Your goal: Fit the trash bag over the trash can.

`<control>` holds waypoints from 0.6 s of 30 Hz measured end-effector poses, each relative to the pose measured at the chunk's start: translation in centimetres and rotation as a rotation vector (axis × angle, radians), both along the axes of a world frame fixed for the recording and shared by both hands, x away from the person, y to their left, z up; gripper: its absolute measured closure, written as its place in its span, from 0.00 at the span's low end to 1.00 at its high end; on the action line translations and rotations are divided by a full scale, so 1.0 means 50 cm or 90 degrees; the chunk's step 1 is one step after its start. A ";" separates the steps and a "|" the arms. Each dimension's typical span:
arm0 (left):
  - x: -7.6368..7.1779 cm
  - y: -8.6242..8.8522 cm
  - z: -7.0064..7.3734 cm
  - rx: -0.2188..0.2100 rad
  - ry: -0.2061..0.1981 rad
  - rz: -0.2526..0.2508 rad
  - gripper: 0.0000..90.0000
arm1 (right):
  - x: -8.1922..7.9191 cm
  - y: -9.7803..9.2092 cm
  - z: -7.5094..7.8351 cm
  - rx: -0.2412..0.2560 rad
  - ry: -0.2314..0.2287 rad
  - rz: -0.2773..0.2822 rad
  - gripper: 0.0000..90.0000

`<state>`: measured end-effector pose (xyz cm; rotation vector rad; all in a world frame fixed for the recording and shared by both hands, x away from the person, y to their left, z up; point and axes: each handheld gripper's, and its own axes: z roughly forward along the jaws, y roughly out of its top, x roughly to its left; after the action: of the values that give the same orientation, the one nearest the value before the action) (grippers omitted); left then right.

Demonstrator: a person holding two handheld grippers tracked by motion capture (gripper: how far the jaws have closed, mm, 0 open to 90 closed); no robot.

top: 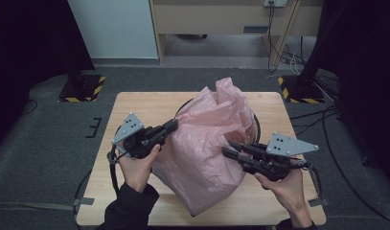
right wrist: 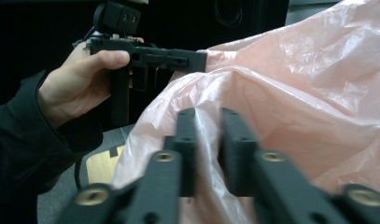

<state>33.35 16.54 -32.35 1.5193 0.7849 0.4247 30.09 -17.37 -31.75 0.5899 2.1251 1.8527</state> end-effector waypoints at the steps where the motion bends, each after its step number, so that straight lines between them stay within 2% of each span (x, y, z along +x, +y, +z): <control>1: 0.002 0.001 0.002 0.004 0.000 -0.005 0.99 | 0.002 0.001 0.002 0.005 0.000 0.000 0.93; 3: 0.005 0.002 0.007 0.009 0.001 -0.014 0.99 | 0.008 -0.001 0.010 0.021 0.005 -0.004 0.98; 5: 0.006 0.002 0.009 0.010 -0.001 -0.017 0.98 | 0.013 -0.003 0.021 0.040 -0.001 -0.019 0.99; 7: 0.009 0.001 0.016 0.016 -0.004 -0.027 0.98 | 0.017 -0.005 0.027 0.045 -0.002 -0.027 0.99; 8: 0.013 -0.002 0.023 0.029 -0.007 -0.038 0.98 | 0.028 -0.008 0.038 0.057 -0.005 -0.047 1.00; 10: 0.019 -0.008 0.029 0.042 -0.003 -0.051 0.98 | 0.039 -0.010 0.044 0.066 -0.001 -0.061 1.00; 15: 0.037 -0.021 0.026 0.070 0.020 -0.078 0.97 | 0.066 -0.012 0.044 0.058 0.002 -0.104 0.99; 18: 0.045 -0.026 0.018 0.074 0.036 -0.096 0.96 | 0.081 -0.014 0.035 0.020 0.003 -0.147 0.97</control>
<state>35.62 15.23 -31.47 1.6933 0.6927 0.3209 34.15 -18.07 -30.00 0.8103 1.9408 1.7619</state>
